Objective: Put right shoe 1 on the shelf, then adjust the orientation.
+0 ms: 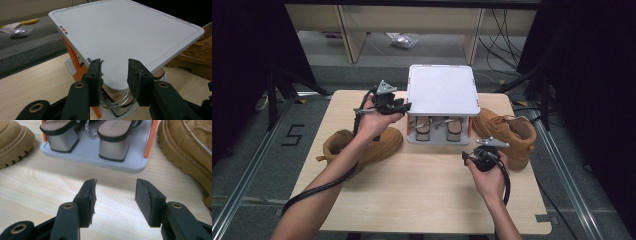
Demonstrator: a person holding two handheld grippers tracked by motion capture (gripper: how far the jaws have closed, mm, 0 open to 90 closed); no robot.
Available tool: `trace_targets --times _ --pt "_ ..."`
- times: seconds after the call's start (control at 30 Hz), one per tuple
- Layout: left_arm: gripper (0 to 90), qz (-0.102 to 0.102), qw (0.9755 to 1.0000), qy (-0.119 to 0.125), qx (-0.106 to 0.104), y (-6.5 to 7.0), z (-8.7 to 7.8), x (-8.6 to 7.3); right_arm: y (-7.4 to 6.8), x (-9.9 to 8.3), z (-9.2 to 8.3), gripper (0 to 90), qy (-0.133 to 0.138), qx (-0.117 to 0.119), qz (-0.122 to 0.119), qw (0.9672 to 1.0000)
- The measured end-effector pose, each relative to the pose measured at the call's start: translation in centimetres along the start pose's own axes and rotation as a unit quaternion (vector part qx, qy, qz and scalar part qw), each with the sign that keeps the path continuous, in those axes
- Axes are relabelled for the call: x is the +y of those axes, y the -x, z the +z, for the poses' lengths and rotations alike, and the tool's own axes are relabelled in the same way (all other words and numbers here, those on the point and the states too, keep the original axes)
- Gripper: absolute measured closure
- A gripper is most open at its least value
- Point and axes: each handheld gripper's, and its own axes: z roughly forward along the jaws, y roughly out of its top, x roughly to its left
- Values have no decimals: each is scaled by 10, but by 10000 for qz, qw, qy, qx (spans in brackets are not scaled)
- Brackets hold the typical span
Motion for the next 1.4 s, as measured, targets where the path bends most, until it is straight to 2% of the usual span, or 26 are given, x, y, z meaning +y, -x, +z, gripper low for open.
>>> trace_targets --times 0.07,0.3,0.33,0.4,0.47,0.53,0.63,0.73,0.8,0.83,0.9,0.93,0.97,1.03,1.07,1.17,1.2,1.23,1.3,1.4 --pt "595 61 10000 -48 19 -3 -8 -3 0 -4 -2 509 22 38 19 10000" --pt "569 31 9999 -31 149 -12 -27 -12 2 -11 -9 506 219 66 93 9997" --pt "566 30 9998 -47 175 -13 -29 -13 2 -12 -12 506 187 -10 99 9998" --pt "564 2 9998 -45 211 -17 -34 -16 3 -14 -11 505 297 83 126 9994" --pt "561 -20 9997 -71 248 -20 -38 -20 3 -15 -13 505 250 10 142 9996" --pt "558 -67 9995 -74 297 -23 -42 -23 3 -16 -11 504 285 167 109 9994" --pt "554 -104 9992 -111 357 -26 -46 -28 3 -15 -13 503 233 97 100 9996" --pt "553 -120 9990 -173 387 -28 -49 -32 5 -14 -13 501 281 143 122 9994" --pt "551 -97 9988 -235 409 -29 -52 -33 6 -14 -15 501 303 92 139 9994" --pt "550 -179 9988 -167 425 -28 -53 -33 7 -14 -14 501 341 120 133 9993" --pt "550 -114 9988 -244 413 -29 -57 -35 7 -13 -17 500 289 45 176 9994" --pt "550 -103 9987 -276 410 -29 -58 -37 8 -13 -17 499 368 113 186 9991" --pt "550 -139 9987 -251 425 -29 -59 -38 7 -13 -18 498 331 23 146 9993" --pt "551 -104 9986 -274 432 -30 -64 -40 6 -12 -19 497 388 121 169 9990" --pt "551 -111 9984 -294 461 -31 -67 -41 5 -12 -21 498 381 54 160 9991" --pt "551 -102 9982 -329 481 -32 -73 -43 3 -12 -22 498 452 87 149 9988" --pt "551 -66 9981 -350 496 -33 -75 -45 3 -12 -22 497 433 91 145 9989" --pt "551 -130 9983 -281 496 -33 -76 -46 3 -13 -23 497 390 54 140 9991" --pt "551 -73 9980 -358 517 -35 -80 -48 3 -13 -22 497 387 59 139 9991" --pt "550 -102 9976 -398 560 -38 -85 -52 3 -13 -23 497 333 21 147 9993"
